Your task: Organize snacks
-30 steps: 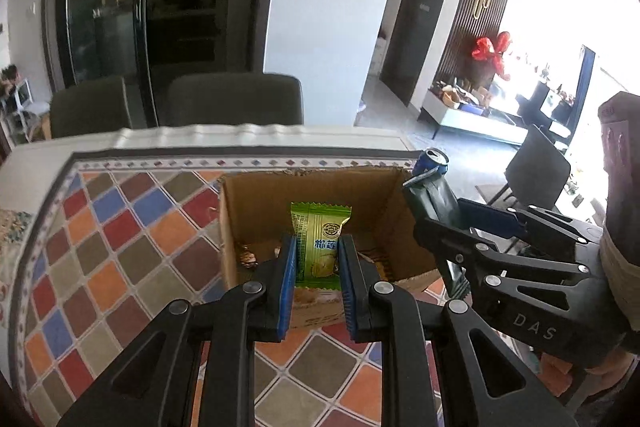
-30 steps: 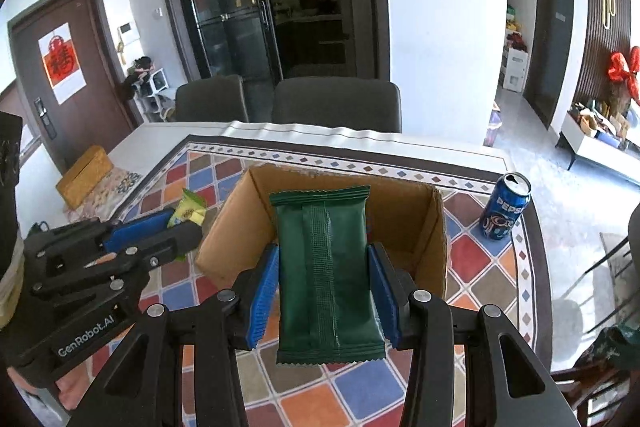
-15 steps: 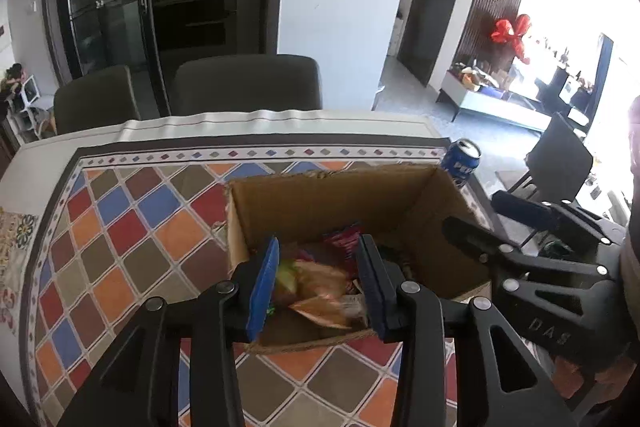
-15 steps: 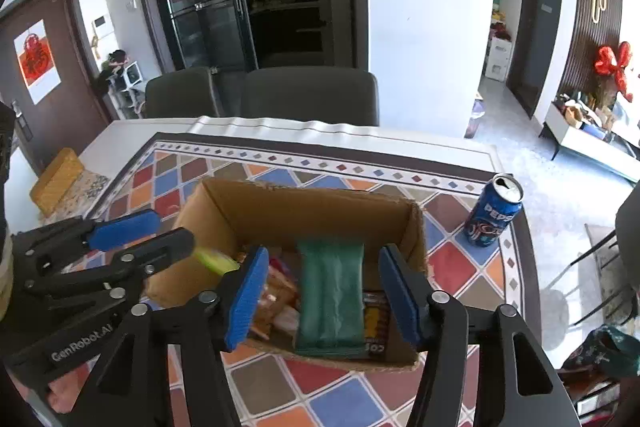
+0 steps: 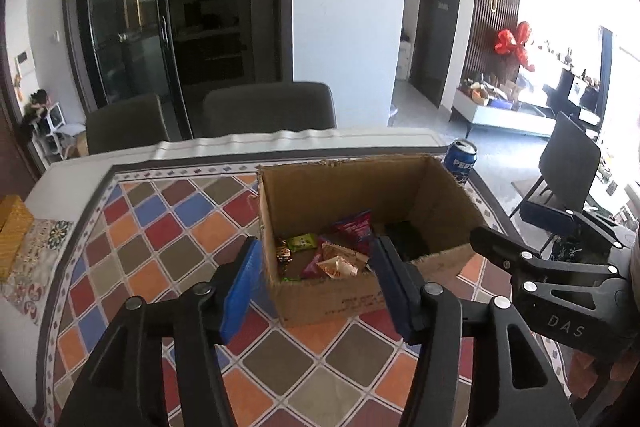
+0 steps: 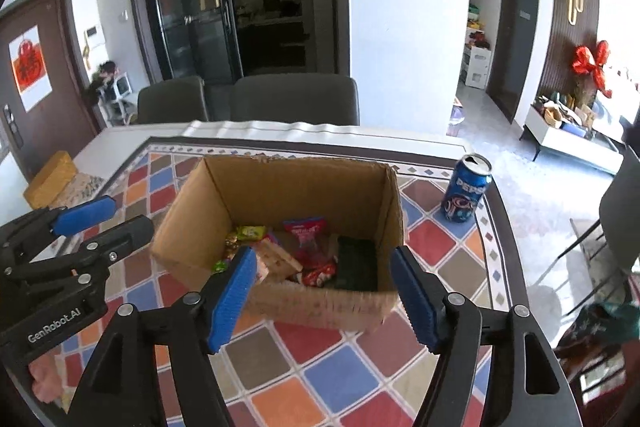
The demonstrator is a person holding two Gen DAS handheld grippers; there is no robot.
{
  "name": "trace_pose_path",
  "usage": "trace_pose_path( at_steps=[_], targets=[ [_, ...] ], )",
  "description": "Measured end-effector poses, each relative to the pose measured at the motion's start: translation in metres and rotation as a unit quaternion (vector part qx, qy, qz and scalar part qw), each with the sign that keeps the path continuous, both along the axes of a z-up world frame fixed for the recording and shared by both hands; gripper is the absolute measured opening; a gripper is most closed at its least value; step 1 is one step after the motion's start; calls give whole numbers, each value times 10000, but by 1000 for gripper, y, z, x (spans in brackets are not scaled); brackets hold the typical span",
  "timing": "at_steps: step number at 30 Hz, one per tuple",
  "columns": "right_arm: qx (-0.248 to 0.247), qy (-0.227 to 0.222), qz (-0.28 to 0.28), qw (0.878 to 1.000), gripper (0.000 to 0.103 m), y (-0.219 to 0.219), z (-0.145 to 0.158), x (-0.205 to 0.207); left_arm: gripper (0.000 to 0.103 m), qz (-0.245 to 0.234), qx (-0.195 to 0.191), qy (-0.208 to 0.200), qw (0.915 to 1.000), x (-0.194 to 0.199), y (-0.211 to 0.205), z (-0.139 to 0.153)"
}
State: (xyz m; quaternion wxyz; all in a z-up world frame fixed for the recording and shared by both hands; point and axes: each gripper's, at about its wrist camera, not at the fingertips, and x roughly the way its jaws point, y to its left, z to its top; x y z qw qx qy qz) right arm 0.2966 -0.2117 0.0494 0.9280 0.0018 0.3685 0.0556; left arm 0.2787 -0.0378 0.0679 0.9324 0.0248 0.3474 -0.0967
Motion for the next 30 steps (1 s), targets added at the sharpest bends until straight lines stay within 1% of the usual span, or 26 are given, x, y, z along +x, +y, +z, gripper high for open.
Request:
trace_pose_path(
  at_steps=[4,11,12,14,22,24,30],
  targets=[
    [96,-178,-61,9998,75,-2,5,-29,64,18,-42,-180,9998,-28,2,7],
    [-51,-394,-133,9991,78,0,11,-76,77,111,-23,-443,9990,-70,6,12],
    [-65,-423,-144,9990,80,0,12,-83,80,139,-22,-484,9987,-76,7,13],
    [-97,-509,-180,9985,82,-1,14,-94,83,162,4,-544,9984,-86,8,12],
    [-213,-785,-324,9962,85,-4,22,-136,90,225,54,-750,9969,-126,10,14],
    [-206,-819,-326,9959,86,-5,24,-144,93,267,69,-805,9964,-135,11,15],
    [-107,-877,-357,9954,86,-6,27,-164,95,268,63,-893,9956,-157,14,18]
  ],
)
